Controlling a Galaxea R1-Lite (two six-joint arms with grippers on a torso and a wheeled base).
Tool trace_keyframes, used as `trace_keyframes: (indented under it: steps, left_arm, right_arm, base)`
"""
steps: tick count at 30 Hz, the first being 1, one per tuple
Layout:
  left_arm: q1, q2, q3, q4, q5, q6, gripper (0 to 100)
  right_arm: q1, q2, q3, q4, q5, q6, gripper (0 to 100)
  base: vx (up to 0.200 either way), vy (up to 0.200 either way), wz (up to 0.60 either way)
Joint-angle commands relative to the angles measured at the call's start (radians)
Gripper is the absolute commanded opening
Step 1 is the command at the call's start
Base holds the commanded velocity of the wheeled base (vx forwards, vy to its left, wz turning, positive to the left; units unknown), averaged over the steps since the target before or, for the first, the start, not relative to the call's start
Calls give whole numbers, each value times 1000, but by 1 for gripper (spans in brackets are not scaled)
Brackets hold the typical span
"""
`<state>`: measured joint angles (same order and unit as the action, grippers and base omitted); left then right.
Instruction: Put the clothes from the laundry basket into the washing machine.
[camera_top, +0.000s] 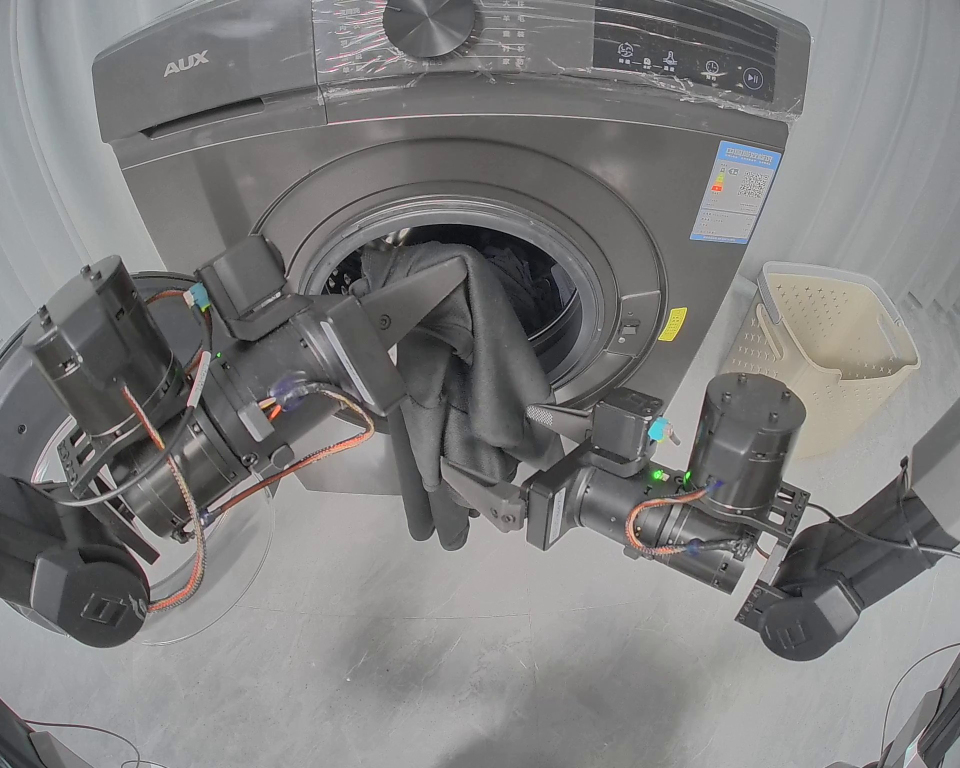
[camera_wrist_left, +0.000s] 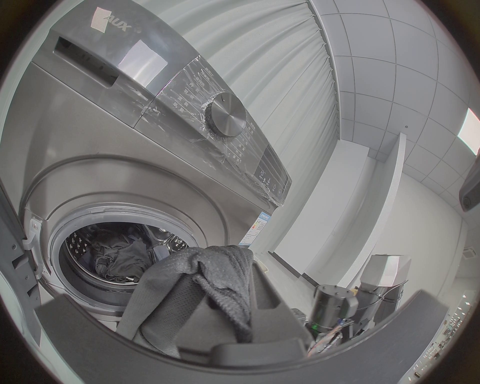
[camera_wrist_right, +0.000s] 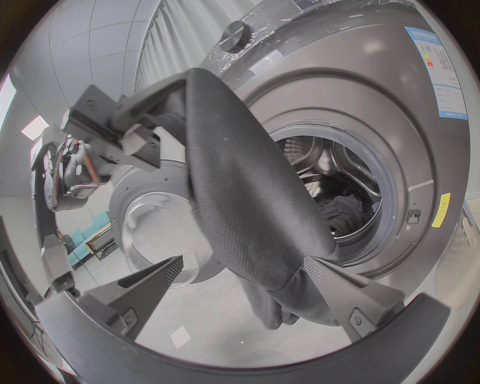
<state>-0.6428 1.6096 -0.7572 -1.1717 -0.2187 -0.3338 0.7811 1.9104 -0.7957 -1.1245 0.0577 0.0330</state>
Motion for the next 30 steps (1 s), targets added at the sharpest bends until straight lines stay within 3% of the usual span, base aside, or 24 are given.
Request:
trace_keyframes:
  steps: [1, 15, 25, 30]
  left_arm:
    - [0, -11, 4, 0, -1, -1, 0]
    - [0, -17, 7, 0, -1, -1, 0]
    - [-2, -30, 16, 0, -1, -1, 0]
    - [-3, -33, 18, 0, -1, -1, 0]
  right_arm:
    - [-40, 52, -51, 0, 1, -5, 100]
    - [-114, -83, -17, 12, 2, -28, 100]
    - [-161, -73, 0, -1, 18, -30, 100]
    - [-152, 21, -49, -60, 18, -28, 100]
  base:
    - [0, 0, 0]
    - [0, 0, 0]
    - [0, 0, 0]
    - [0, 0, 0]
